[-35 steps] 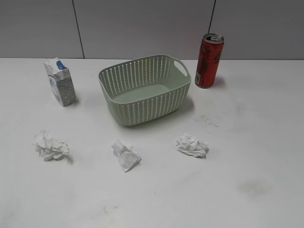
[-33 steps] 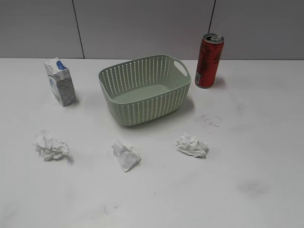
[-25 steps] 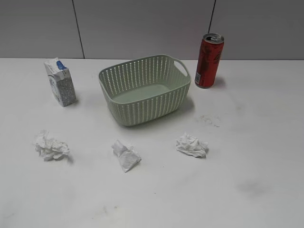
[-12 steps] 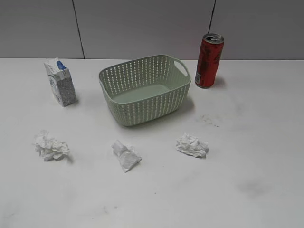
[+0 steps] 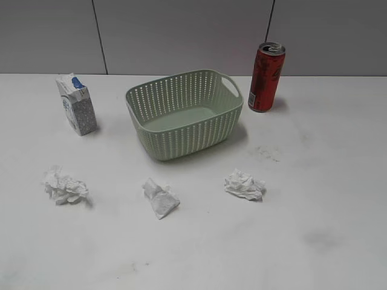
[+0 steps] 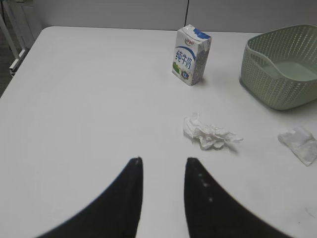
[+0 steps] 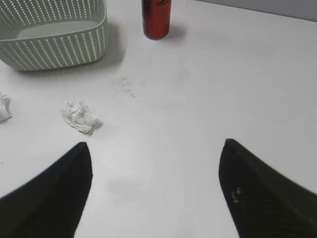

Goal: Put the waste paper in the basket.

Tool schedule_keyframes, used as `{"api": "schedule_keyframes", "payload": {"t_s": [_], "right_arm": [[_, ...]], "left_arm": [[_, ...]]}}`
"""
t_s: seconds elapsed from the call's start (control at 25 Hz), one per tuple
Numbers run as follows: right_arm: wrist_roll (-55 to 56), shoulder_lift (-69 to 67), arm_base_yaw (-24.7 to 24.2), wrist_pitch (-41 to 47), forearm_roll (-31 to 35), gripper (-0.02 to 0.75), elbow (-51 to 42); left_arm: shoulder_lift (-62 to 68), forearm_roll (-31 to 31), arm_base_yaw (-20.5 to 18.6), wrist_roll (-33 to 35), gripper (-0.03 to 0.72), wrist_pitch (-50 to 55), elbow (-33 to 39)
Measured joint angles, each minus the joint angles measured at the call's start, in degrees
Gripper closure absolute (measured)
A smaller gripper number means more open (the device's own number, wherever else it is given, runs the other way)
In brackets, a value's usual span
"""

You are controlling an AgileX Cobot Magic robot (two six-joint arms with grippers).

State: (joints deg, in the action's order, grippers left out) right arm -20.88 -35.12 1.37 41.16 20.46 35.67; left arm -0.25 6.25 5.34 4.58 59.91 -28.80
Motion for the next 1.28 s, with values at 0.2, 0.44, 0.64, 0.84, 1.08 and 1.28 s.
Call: {"api": "schedule_keyframes", "payload": {"t_s": [0.2, 0.44, 0.64, 0.84, 1.08, 1.28], "right_arm": [[-7.0, -11.5, 0.0, -0.1, 4.5, 0.133, 4.3], [-11.1, -26.1, 2.2, 0.5, 8.0, 0.133, 9.1], [-11.2, -38.3, 13.2, -2.7, 7.2, 0.140, 12.3], [-6.8, -51.1, 24.8, -9.5, 0.6, 0.144, 16.4], [-1.6, -65.3, 29.1, -13.1, -5.0, 0.145, 21.8], [-1.2, -74.3, 29.1, -15.3, -7.1, 0.145, 23.8]], "left_arm": [[0.0, 0.1, 0.0, 0.0, 0.447, 0.0, 0.0], [0.0, 0.1, 0.0, 0.0, 0.185, 0.0, 0.0], [0.0, 0.1, 0.0, 0.0, 0.058, 0.0, 0.1], [0.0, 0.1, 0.0, 0.0, 0.055, 0.0, 0.1], [0.0, 0.1, 0.0, 0.0, 0.079, 0.0, 0.1], [0.0, 0.1, 0.0, 0.0, 0.094, 0.0, 0.1]]}}
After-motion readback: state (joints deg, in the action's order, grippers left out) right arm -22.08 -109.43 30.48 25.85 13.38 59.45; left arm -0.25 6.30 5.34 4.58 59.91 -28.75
